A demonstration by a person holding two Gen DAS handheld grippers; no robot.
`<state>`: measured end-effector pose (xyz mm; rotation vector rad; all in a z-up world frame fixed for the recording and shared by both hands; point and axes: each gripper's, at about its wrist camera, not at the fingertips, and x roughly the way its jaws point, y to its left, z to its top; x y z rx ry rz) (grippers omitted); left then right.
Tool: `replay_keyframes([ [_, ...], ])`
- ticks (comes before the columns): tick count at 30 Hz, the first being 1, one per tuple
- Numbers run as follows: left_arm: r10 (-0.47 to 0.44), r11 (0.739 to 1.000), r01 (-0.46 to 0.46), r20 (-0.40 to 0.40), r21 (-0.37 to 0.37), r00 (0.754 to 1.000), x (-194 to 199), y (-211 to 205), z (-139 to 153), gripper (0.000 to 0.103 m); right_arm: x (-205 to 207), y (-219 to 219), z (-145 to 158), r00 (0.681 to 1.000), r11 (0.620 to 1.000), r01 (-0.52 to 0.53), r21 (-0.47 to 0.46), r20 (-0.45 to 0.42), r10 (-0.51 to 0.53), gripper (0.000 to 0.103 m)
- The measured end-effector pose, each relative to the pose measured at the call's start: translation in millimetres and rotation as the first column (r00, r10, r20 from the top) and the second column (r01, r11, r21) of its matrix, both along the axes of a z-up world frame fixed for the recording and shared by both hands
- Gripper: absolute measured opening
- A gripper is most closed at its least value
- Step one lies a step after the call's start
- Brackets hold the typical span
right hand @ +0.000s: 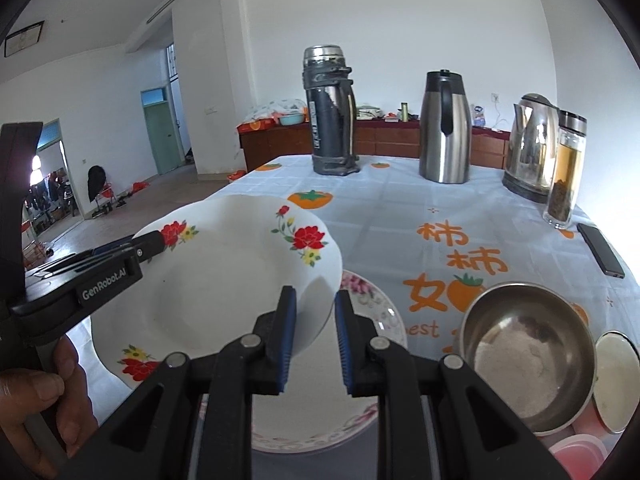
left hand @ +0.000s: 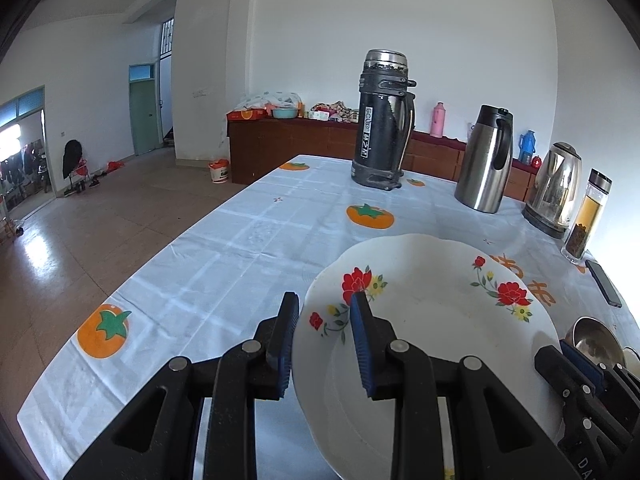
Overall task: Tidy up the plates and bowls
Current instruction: 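Carry the red-flower plate with the left gripper over the stacked floral plates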
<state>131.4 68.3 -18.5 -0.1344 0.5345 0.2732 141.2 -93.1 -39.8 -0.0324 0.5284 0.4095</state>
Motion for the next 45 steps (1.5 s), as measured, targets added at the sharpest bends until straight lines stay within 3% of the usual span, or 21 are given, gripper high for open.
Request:
replay_keyframes([
  [45,-0.088,0.996,0.088,-0.016,0.006,0.996,27,-29,-23,0.029,6,-19,-15,0.993,0.99,0.114,-0.08,-0.001,-0.114,0.02],
])
